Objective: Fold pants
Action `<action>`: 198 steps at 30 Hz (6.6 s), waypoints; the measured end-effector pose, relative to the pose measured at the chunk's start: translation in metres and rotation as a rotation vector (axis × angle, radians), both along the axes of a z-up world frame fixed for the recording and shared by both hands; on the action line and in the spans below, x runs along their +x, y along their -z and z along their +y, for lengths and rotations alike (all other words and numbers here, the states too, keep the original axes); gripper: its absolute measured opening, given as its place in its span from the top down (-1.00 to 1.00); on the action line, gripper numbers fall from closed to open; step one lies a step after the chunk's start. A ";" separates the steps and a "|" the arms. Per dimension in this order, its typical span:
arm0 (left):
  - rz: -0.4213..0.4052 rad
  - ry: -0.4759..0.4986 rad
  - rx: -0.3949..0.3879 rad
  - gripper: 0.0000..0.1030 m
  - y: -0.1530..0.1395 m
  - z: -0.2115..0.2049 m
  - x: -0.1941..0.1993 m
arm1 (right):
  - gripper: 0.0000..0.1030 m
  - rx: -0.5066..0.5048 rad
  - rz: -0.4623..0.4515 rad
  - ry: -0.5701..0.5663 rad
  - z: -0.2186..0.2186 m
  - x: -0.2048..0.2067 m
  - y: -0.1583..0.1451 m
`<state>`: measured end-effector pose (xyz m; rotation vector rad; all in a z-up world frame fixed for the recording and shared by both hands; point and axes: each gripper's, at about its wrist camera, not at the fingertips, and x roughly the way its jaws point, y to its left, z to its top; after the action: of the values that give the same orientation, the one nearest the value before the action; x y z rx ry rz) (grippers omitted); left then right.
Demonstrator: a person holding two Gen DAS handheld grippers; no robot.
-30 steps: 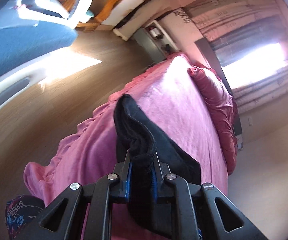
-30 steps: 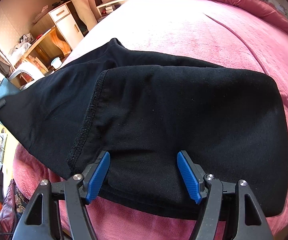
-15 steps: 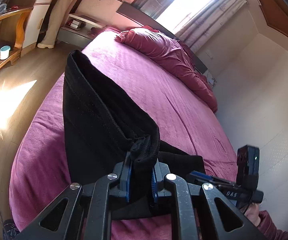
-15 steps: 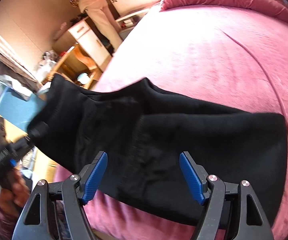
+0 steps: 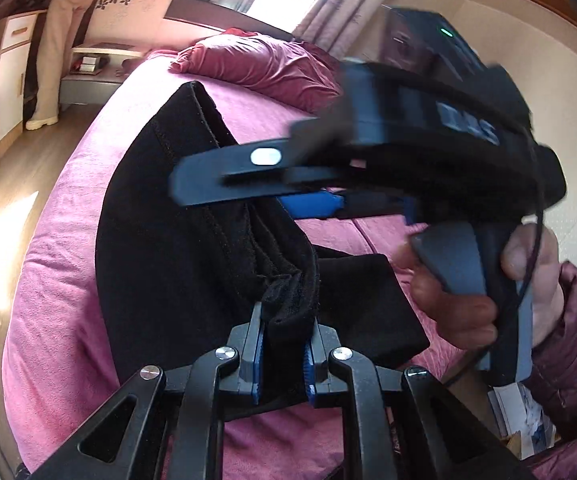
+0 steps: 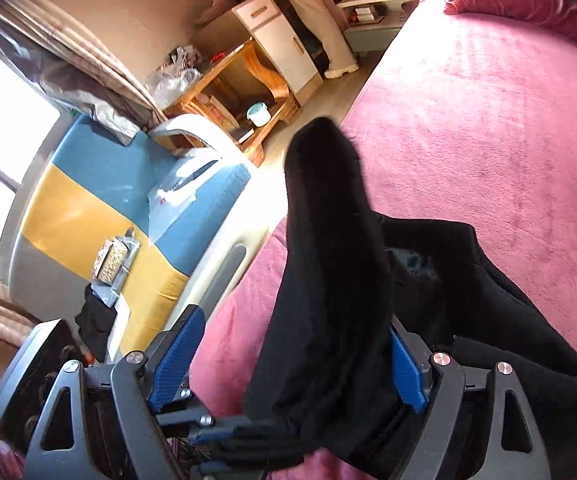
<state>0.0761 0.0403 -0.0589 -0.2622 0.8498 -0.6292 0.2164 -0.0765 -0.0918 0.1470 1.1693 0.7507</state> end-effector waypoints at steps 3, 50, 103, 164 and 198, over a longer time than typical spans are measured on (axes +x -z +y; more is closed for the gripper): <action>-0.023 0.028 0.030 0.71 -0.004 -0.006 -0.007 | 0.75 -0.132 -0.030 -0.026 0.011 0.007 0.011; 0.084 -0.044 0.326 0.41 0.049 -0.069 0.016 | 0.76 0.051 0.066 0.529 -0.252 -0.064 0.042; 0.190 -0.182 0.099 0.35 0.054 -0.002 0.033 | 0.02 0.089 0.141 0.677 -0.290 -0.159 0.060; 0.060 -0.081 0.347 -0.23 0.035 -0.067 0.025 | -0.33 -0.189 0.076 0.785 -0.269 -0.108 0.075; 0.157 0.003 0.242 -0.54 0.064 -0.069 0.060 | -0.61 0.089 0.198 0.656 -0.326 -0.134 0.107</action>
<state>0.1363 -0.0291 -0.1228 -0.0913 1.0674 -0.5070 0.0828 -0.4020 -0.1987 0.6568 1.1766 0.2068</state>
